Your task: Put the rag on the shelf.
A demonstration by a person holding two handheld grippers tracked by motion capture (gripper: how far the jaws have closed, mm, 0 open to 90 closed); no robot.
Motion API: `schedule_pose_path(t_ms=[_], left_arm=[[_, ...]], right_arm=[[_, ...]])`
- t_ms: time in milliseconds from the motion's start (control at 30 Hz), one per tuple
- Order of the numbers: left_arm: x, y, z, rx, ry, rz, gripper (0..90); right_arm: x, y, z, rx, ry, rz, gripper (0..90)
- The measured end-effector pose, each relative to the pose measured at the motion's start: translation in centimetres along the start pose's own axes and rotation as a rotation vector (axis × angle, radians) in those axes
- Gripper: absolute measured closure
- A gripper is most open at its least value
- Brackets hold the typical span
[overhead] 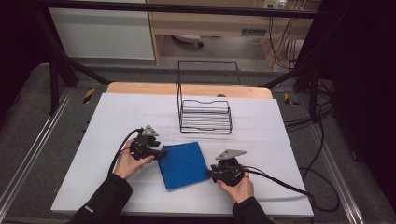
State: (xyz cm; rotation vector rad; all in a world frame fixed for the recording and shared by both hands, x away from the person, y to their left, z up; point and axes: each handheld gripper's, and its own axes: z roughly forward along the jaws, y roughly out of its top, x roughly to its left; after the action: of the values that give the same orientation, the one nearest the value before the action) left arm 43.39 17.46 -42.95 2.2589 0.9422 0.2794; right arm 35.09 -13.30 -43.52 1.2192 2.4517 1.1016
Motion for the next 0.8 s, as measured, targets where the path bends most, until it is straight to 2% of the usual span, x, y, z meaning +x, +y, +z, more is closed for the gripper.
schedule_pose_path(t_ms=[67, 100, 167, 267, 367, 400, 433, 467, 500, 633, 800], left_arm=[[0.1, -0.2, 0.3, 0.021, -0.004, 0.018, 55.3], [0.1, -0.2, 0.4, 0.028, -0.017, 0.018, 61.8], [0.1, -0.3, 0.5, 0.038, -0.029, 0.022, 63.9], [-0.1, -0.3, 0.6, 0.041, -0.035, 0.018, 67.9], [0.0, -0.5, 0.7, 0.04, -0.044, 0.011, 71.3], [0.0, -0.5, 0.7, 0.041, -0.049, 0.006, 75.2], [0.0, -0.5, 0.6, 0.043, -0.055, 0.004, 75.2], [0.0, -0.5, 0.6, 0.042, -0.058, 0.002, 81.4], [-0.1, -0.5, 0.5, 0.042, -0.061, 0.003, 83.4], [-0.4, -0.7, -0.1, 0.048, -0.055, -0.008, 85.4], [-1.0, -1.6, -1.4, 0.023, -0.054, -0.04, 85.7]], right_arm=[[0.1, -0.3, -0.3, -0.026, -0.002, 0.024, 61.8], [0.6, -0.7, -0.1, -0.031, -0.005, 0.036, 60.9], [0.7, -0.8, 0.2, -0.028, -0.004, 0.047, 61.4], [0.8, -1.0, 0.9, -0.021, -0.022, 0.077, 66.5], [1.1, -1.3, 1.3, -0.017, -0.008, 0.084, 74.9], [1.2, -1.4, 1.4, -0.019, 0.005, 0.096, 79.1], [1.2, -1.4, 1.4, -0.019, 0.005, 0.096, 79.1], [1.1, -1.2, 1.4, -0.011, 0.02, 0.119, 83.1], [1.0, -1.2, 1.4, -0.007, 0.027, 0.13, 84.8], [0.8, -0.8, 1.2, 0.007, 0.045, 0.148, 86.6], [-0.6, 0.7, 0.4, -0.003, 0.064, 0.131, 86.6]])
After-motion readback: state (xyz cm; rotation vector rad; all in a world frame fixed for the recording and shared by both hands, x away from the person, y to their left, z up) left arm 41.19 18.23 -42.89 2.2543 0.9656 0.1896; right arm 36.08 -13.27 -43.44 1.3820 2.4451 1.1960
